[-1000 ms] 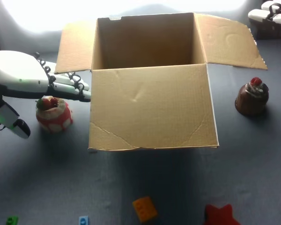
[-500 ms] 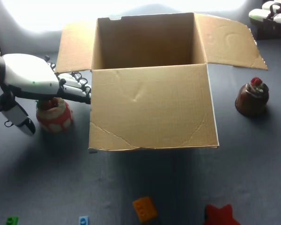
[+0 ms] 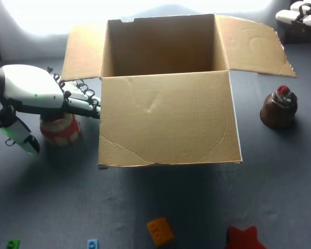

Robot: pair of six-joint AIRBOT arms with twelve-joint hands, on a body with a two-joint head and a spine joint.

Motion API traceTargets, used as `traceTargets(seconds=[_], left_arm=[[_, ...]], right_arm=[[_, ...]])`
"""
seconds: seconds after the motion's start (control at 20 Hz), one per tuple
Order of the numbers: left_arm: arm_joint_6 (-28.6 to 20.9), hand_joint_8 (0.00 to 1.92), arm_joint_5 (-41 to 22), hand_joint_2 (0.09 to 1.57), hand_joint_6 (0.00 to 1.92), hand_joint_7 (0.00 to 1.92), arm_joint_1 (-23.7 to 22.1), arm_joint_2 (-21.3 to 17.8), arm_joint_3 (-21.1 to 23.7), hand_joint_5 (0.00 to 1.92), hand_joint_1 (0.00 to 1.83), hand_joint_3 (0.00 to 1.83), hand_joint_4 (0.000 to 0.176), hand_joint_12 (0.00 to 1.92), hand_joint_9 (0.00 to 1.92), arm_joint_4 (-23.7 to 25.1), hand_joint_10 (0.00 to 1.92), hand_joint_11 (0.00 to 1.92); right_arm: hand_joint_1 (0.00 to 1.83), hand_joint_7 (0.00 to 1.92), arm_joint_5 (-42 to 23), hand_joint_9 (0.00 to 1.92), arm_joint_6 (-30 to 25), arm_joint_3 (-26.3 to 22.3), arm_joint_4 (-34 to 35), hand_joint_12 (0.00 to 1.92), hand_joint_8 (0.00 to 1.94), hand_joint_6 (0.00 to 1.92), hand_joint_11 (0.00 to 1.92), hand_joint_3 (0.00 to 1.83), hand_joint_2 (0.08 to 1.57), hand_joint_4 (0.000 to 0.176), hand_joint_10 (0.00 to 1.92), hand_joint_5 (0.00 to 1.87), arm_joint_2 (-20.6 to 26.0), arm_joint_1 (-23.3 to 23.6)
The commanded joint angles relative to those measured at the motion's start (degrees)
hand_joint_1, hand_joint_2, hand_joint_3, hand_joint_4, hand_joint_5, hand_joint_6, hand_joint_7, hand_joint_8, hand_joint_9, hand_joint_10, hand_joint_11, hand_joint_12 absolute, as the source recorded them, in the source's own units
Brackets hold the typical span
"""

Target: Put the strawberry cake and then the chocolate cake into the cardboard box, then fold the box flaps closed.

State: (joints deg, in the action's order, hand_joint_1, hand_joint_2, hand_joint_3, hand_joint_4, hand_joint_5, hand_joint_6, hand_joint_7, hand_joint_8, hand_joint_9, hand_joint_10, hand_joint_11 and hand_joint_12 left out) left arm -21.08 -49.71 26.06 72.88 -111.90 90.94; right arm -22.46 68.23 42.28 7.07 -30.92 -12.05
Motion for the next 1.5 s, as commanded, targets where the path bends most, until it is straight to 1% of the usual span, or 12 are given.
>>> traceTargets(seconds=[0.0,0.15,0.25,0.35,0.4,0.5,0.55,0.65,0.75,0.8,1.2,1.45], left_arm=[[0.1,0.00,-0.6,0.92,0.01,0.04,-0.1,-0.3,-0.4,0.06,1.21,0.01,0.052,0.54,0.07,-3.9,0.00,0.00],[0.0,0.00,-0.8,0.94,0.00,0.05,0.0,-0.5,-0.3,0.08,1.20,0.01,0.054,0.64,0.10,-4.7,0.01,0.00],[0.0,0.03,-0.8,0.94,0.04,0.20,0.0,-0.5,-0.2,0.21,1.22,0.00,0.064,0.97,0.23,-4.8,0.05,0.00],[0.0,0.07,-0.8,0.96,0.04,0.47,0.2,-0.6,-0.2,0.50,1.25,0.00,0.041,1.37,0.39,-5.4,0.39,0.02],[0.0,0.15,-0.8,0.99,0.10,0.53,0.3,-0.6,-0.1,0.61,1.26,0.00,0.037,1.48,0.32,-5.5,0.82,0.08],[0.0,1.06,-0.8,1.01,0.55,0.25,0.4,-0.6,0.0,0.52,1.26,0.00,0.030,1.66,0.18,-5.6,1.48,0.19],[0.0,1.30,-0.8,1.04,0.80,0.19,0.5,-0.6,0.0,0.46,1.24,0.01,0.026,1.74,0.17,-5.6,1.58,0.23],[0.0,1.46,-0.8,1.07,1.19,0.18,0.5,-0.7,0.3,0.35,1.29,0.01,0.000,1.87,0.23,-5.8,1.61,0.27],[0.0,1.57,-0.8,1.09,1.51,0.24,0.7,-1.0,0.6,0.28,1.38,0.02,0.000,1.88,0.32,-5.8,1.66,0.35],[0.0,1.70,-0.9,1.26,1.68,0.42,0.7,-1.2,0.9,0.24,1.43,0.03,0.000,1.91,0.50,-5.8,1.73,0.36],[-0.5,1.71,-1.6,1.32,1.76,0.49,0.1,-5.1,4.1,0.24,1.44,0.00,0.000,1.88,0.56,-6.3,1.72,0.37],[-0.6,1.72,-2.2,1.33,1.63,0.44,-4.9,-8.5,6.3,0.22,1.44,0.00,0.000,1.92,0.55,-4.0,1.78,0.38]], right_arm=[[1.07,0.00,-7.0,0.01,0.3,0.2,0.1,0.00,0.00,0.00,0.00,0.00,0.98,0.043,0.00,0.00,0.7,1.0],[1.06,0.00,-7.0,0.02,0.3,0.1,0.1,0.00,0.00,0.00,0.00,0.00,0.98,0.040,0.01,0.00,0.7,1.0],[1.06,0.00,-7.0,0.02,0.3,0.1,0.1,0.00,0.00,0.00,0.00,0.00,0.98,0.045,0.01,0.00,0.7,1.0],[1.05,0.00,-7.0,0.03,0.3,0.1,0.1,0.00,0.00,0.00,0.00,0.00,0.99,0.040,0.01,0.00,0.7,1.0],[1.05,0.00,-7.0,0.03,0.3,0.1,0.1,0.00,0.00,0.00,0.00,0.00,0.99,0.039,0.01,0.00,0.7,1.0],[1.06,0.00,-6.9,0.03,0.3,0.1,0.1,0.00,0.00,0.00,0.01,0.00,0.98,0.037,0.01,0.00,0.7,1.0],[1.05,0.00,-6.9,0.04,0.3,0.1,0.1,0.00,0.00,0.00,0.01,0.00,0.98,0.036,0.01,0.00,0.7,1.0],[1.05,0.00,-6.9,0.04,0.3,0.1,0.1,0.00,0.00,0.00,0.00,0.00,0.99,0.033,0.01,0.00,0.7,1.0],[1.07,0.00,-6.9,0.03,0.3,0.1,0.1,0.00,0.00,0.00,0.00,0.00,0.99,0.032,0.01,0.00,0.7,1.0],[1.05,0.00,-6.9,0.02,0.3,0.1,0.1,0.00,0.00,0.00,0.00,0.01,1.00,0.031,0.00,0.00,0.7,1.0],[1.06,0.00,-6.9,0.04,0.4,0.1,0.1,0.00,0.00,0.00,0.01,0.00,0.98,0.029,0.01,0.00,0.7,1.0],[1.07,0.02,-6.9,0.05,0.4,0.1,0.1,0.01,0.01,0.00,0.01,0.00,0.99,0.034,0.01,0.00,0.8,1.0]])
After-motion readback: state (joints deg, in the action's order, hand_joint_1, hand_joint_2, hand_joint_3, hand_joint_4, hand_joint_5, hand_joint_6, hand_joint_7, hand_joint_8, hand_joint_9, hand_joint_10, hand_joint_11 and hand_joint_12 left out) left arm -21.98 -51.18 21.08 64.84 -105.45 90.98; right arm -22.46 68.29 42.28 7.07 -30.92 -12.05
